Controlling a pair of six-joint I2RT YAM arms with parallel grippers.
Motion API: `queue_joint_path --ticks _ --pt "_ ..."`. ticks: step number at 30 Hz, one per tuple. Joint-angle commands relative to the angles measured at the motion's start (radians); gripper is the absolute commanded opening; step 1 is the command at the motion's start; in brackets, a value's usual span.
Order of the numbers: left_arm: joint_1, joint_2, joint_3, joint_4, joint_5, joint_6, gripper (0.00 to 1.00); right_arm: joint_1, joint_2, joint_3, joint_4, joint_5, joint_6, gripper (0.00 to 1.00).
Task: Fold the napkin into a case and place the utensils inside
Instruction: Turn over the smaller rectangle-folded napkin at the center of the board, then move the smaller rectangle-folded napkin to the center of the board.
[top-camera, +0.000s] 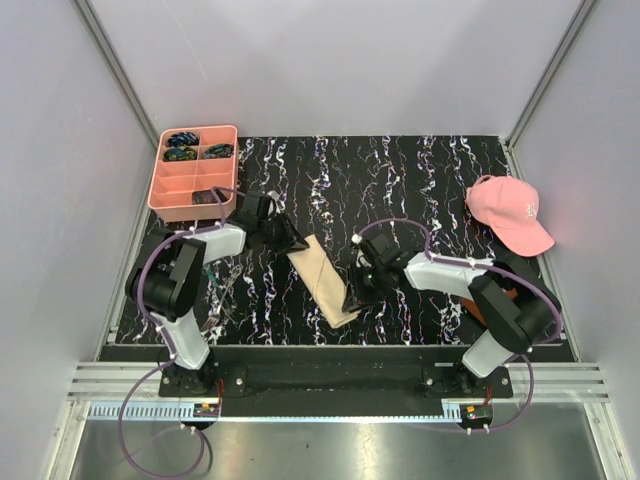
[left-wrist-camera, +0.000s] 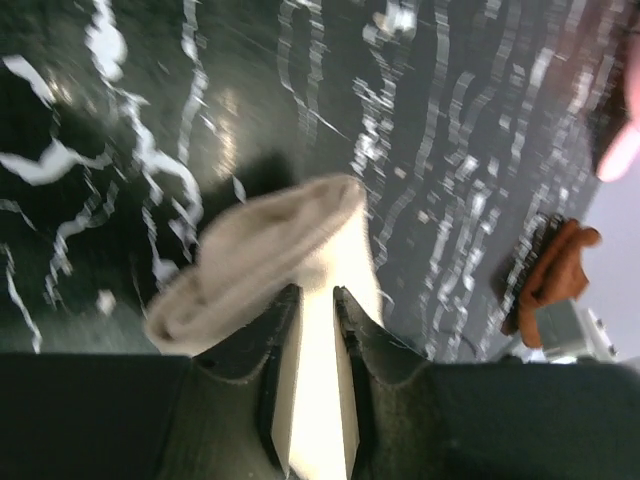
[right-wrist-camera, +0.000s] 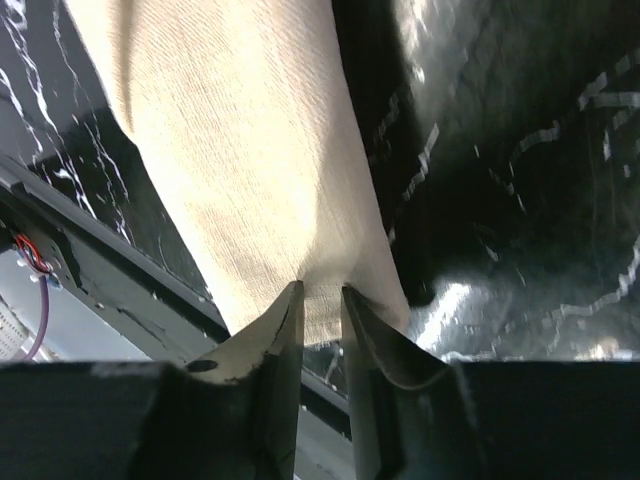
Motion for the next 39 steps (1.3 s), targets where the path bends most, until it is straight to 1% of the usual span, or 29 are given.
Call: queue_joint_path --ticks 1,3,6,7,9,12,14,15,18,20,21,23,24,26,27,32,33,35,36,37,38,39 --pt "-0.006 0.072 0.066 -0.029 -0.088 0.033 0.24 -0.003 0.079 0.036 0.032 0.12 -0.043 0.28" --pt "-0.006 0.071 0.076 -0.052 -0.101 0.053 0.22 -0.003 0.063 0.075 -0.004 0.154 -0.06 0.28" --pt "-0.015 -0.003 0.066 -0.069 -0.116 0.063 0.25 -0.003 -0.014 0.107 -0.086 0.166 -0.074 0.3" --pt "-0.018 -0.048 0.07 -0.093 -0.116 0.065 0.25 -0.001 -0.031 0.119 -0.111 0.168 -0.074 0.3" --pt "-0.024 -0.093 0.066 -0.104 -0.125 0.062 0.27 0.011 -0.074 0.153 -0.163 0.171 -0.072 0.34" --pt "-0.026 -0.173 0.05 -0.127 -0.127 0.048 0.31 0.057 -0.086 0.185 -0.182 0.14 -0.049 0.39" --pt "-0.026 -0.205 0.037 -0.126 -0.137 0.039 0.32 0.084 -0.071 0.185 -0.159 0.107 -0.016 0.41" --pt "-0.026 -0.222 0.029 -0.129 -0.15 0.037 0.32 0.104 -0.065 0.175 -0.11 0.067 0.0 0.43" --pt "-0.026 -0.3 0.003 -0.159 -0.193 0.059 0.35 0.14 -0.034 0.143 -0.024 0.021 0.058 0.44" --pt "-0.026 -0.361 -0.005 -0.205 -0.217 0.079 0.38 0.175 -0.021 0.123 0.019 0.008 0.101 0.44" --pt "-0.026 -0.381 -0.012 -0.213 -0.229 0.092 0.39 0.183 0.001 0.113 0.075 -0.018 0.118 0.44" --pt "-0.026 -0.441 -0.035 -0.237 -0.243 0.103 0.43 0.187 0.03 0.074 0.134 -0.038 0.181 0.44" --pt "-0.026 -0.455 -0.042 -0.244 -0.246 0.114 0.43 0.187 0.033 0.06 0.174 -0.024 0.198 0.44" --pt "-0.026 -0.483 -0.057 -0.261 -0.249 0.123 0.45 0.184 0.036 0.026 0.177 0.029 0.23 0.45" --pt "-0.026 -0.486 -0.06 -0.265 -0.249 0.132 0.45 0.178 0.036 0.017 0.168 0.09 0.233 0.45" --pt "-0.026 -0.434 -0.04 -0.284 -0.245 0.132 0.45 0.051 0.009 -0.054 0.131 0.169 0.25 0.45" --pt "-0.027 -0.428 -0.031 -0.279 -0.242 0.128 0.45 -0.025 -0.003 -0.069 0.123 0.204 0.248 0.45" --pt "-0.038 -0.405 -0.016 -0.264 -0.24 0.126 0.46 -0.121 -0.037 -0.094 0.12 0.253 0.209 0.45" --pt "-0.044 -0.367 0.015 -0.258 -0.224 0.128 0.48 -0.224 -0.034 -0.088 0.114 0.282 0.181 0.47" --pt "-0.053 -0.336 0.041 -0.258 -0.211 0.137 0.48 -0.291 -0.021 -0.039 0.11 0.283 0.12 0.47" --pt "-0.078 -0.301 0.07 -0.267 -0.202 0.145 0.48 -0.344 0.027 -0.002 0.107 0.28 0.088 0.48" --pt "-0.09 -0.235 0.123 -0.276 -0.199 0.151 0.48 -0.392 0.059 0.041 0.093 0.295 0.055 0.48"
